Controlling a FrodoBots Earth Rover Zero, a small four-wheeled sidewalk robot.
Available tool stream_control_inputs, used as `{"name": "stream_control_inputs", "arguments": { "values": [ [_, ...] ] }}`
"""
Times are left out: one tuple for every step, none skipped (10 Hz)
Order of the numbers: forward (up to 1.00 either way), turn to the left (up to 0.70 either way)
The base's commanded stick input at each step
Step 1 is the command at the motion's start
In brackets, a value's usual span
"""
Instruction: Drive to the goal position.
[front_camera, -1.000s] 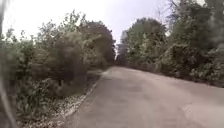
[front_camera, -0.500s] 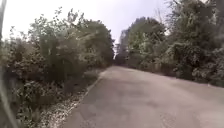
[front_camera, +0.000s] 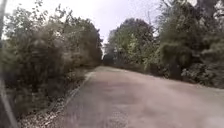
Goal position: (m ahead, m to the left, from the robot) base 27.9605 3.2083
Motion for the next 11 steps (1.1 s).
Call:
{"name": "stream_control_inputs", "arguments": {
  "values": [
    [0.70, -0.21],
    [0.70, -0.28],
    [0.70, -0.18],
    [0.70, -0.01],
    [0.70, 0.00],
    [0.70, 0.00],
    [0.70, 0.00],
    [0.70, 0.00],
    [0.70, 0.00],
    [0.70, 0.00],
    [0.70, 0.00]
  ]
}}
